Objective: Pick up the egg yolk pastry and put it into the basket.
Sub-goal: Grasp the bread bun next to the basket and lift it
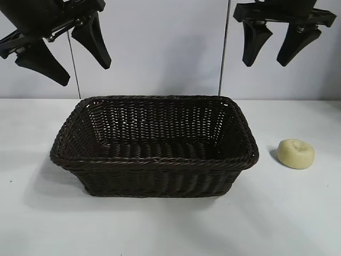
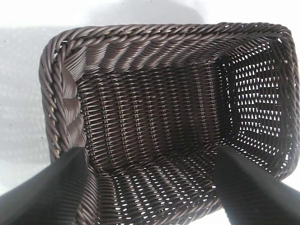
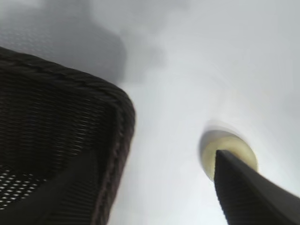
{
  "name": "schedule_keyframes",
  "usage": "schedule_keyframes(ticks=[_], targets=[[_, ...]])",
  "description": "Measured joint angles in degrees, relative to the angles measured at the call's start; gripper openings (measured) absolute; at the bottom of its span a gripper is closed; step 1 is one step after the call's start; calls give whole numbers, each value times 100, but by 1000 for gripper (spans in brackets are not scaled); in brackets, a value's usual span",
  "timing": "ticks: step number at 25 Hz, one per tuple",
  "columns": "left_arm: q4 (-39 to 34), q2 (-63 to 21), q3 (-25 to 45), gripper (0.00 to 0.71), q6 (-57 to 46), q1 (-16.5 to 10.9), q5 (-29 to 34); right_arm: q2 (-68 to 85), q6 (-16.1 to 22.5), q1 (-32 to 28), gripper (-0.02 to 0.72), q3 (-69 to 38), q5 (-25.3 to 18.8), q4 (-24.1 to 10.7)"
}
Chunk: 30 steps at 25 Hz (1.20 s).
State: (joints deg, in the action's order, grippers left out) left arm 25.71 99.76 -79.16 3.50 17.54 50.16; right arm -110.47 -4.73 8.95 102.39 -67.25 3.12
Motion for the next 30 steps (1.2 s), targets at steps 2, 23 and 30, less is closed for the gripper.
schedule_keyframes(ticks=[2,23,30], targets=[[0,0,0,549,0,0,0,0,17,-183,509,0,-121,-20],[0,0,0,549,0,0,0,0,40,-525,509,-1669,1111,-135],[0,0,0,549,0,0,0,-201,170,-525,509,-1780,1412,-140]])
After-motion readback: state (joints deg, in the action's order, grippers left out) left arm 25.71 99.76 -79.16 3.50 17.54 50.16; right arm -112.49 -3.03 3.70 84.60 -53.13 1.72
